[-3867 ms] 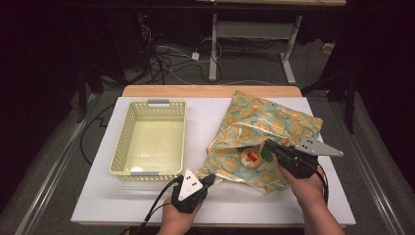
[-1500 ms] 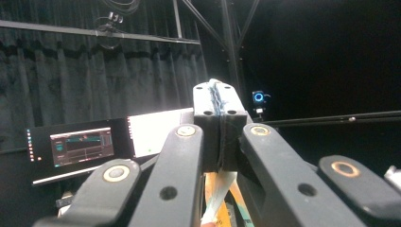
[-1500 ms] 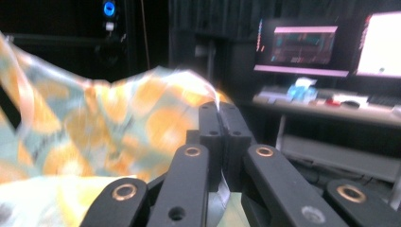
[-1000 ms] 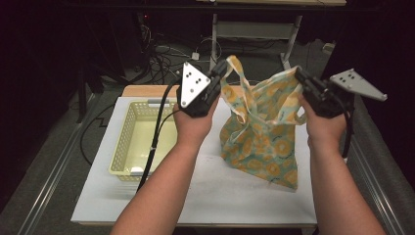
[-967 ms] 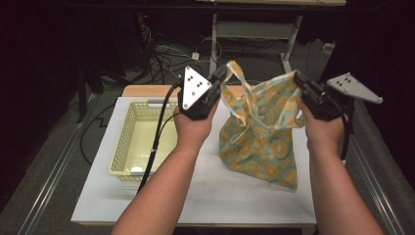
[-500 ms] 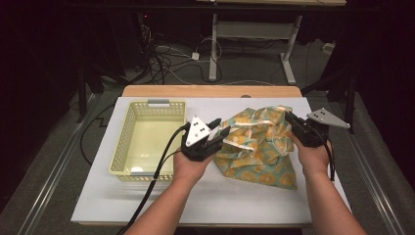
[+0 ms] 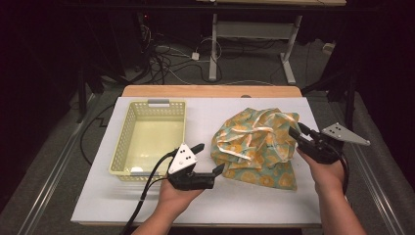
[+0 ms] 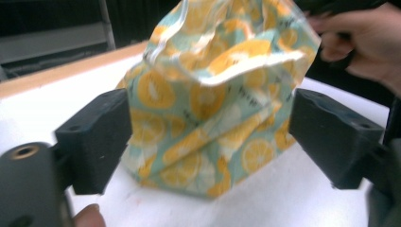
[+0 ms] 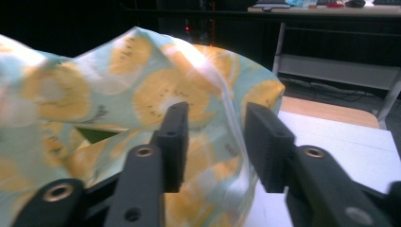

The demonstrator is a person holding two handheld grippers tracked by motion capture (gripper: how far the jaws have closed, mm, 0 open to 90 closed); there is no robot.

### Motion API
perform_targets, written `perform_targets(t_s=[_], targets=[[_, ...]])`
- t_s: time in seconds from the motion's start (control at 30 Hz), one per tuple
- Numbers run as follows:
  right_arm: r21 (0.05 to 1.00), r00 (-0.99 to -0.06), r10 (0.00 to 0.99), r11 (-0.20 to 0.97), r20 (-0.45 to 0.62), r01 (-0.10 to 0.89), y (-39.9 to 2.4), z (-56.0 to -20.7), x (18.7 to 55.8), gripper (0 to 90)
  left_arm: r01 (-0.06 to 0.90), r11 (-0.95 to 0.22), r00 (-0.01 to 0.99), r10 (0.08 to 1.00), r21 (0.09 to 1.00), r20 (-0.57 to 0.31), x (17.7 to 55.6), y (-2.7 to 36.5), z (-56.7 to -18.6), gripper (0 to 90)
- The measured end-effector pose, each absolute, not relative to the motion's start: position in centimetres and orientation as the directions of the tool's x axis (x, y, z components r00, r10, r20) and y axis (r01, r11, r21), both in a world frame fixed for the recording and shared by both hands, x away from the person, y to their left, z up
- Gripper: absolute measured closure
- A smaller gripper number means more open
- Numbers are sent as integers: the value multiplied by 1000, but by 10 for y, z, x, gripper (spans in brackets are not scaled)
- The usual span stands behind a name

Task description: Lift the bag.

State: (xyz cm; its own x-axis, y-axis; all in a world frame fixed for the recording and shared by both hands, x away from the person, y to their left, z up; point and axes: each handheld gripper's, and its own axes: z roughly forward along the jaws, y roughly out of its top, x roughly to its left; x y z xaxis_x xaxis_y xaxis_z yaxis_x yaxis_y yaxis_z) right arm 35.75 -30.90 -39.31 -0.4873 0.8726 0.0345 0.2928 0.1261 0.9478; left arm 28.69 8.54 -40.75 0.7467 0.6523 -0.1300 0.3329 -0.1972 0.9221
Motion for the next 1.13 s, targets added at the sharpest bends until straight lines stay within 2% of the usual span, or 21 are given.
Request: perform_targets(t_s=[0.2, 0.33, 0.47, 0.67, 0.87, 1.13], targets=[[955, -520, 854, 134, 23, 263, -316, -385, 327, 463, 385, -239, 733, 666, 892, -138, 280, 95, -415, 0], [954, -546, 837, 124, 48, 273, -321, -388, 310, 298, 394, -271, 720, 685, 878, -112, 277, 102, -417, 0], [953, -561, 826, 125, 54, 276, -325, -396, 298, 178, 414, -269, 704, 700, 869, -118, 276, 108, -421, 0], [929, -579, 812, 153, 76, 337, -324, -417, 296, 9, 433, -267, 692, 710, 861, -127, 275, 111, -432, 0], [879, -588, 806, 232, 66, 417, -313, -445, 304, 2, 433, -259, 682, 720, 863, -126, 274, 115, -437, 0], [890, -578, 814, 219, 59, 400, -317, -444, 303, 2, 424, -238, 665, 737, 874, -122, 272, 122, -435, 0]])
